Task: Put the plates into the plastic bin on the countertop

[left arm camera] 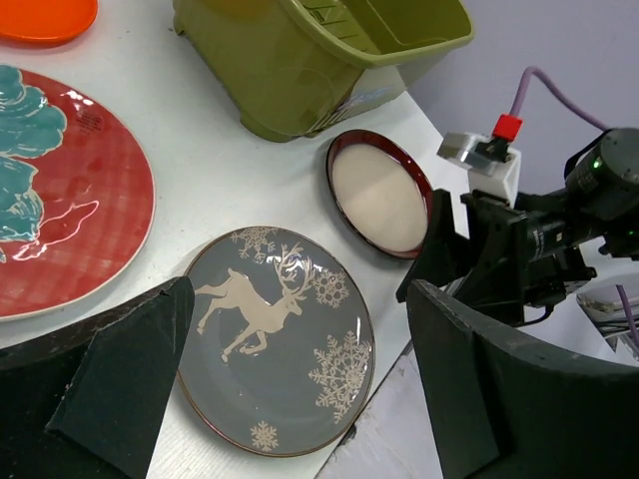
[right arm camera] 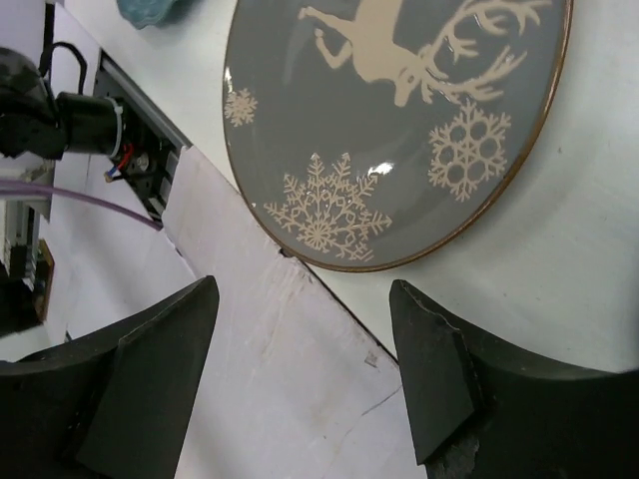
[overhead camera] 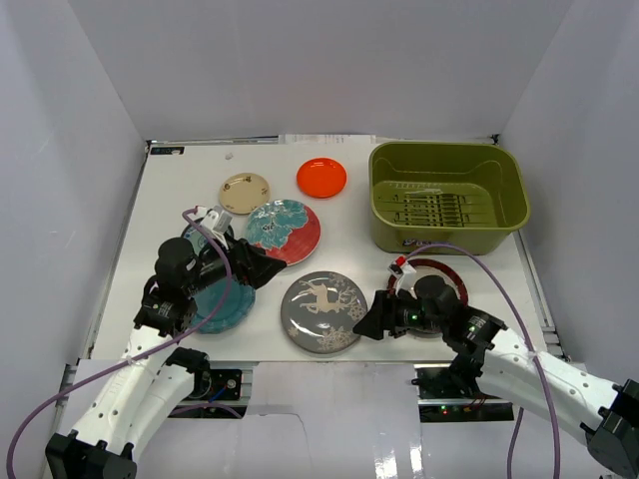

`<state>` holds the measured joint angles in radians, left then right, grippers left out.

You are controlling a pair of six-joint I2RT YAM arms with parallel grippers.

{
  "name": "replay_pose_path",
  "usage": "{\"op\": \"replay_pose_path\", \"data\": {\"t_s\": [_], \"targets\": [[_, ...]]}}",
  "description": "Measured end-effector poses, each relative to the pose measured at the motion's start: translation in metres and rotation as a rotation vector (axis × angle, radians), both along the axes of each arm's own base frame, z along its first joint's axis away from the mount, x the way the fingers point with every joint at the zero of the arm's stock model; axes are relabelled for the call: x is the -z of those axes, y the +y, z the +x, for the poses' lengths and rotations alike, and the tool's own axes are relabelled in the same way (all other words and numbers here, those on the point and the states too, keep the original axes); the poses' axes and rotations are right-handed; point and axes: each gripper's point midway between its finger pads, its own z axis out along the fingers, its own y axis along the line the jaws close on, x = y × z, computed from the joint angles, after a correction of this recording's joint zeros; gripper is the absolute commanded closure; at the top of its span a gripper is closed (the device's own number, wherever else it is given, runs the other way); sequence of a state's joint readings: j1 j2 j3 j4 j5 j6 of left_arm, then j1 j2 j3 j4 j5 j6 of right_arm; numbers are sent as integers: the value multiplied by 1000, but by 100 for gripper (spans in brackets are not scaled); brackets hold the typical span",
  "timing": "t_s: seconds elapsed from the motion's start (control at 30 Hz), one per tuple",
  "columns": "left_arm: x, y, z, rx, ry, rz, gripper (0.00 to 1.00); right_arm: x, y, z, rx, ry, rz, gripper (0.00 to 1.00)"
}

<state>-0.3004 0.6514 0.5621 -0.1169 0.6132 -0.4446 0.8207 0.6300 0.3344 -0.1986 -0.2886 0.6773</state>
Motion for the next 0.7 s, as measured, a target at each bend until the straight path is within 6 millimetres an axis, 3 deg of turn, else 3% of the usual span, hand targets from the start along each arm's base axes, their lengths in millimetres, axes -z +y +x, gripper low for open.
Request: {"op": "replay_pose_path", "data": {"t_s": [0.17,0.43,0.6,0.7], "targets": [[5,2,0,-5,11,17,2,27,4,-6,103,66,-25,26],[13,2,2,-16,44,32,2,70,-6,8,323,143,-25,37],[14,3,3,-18,44,33,2,75,7,18,387,197,37,47],[14,2,4,-18,47,35,2,77,13,26,438,228,65,59]]}}
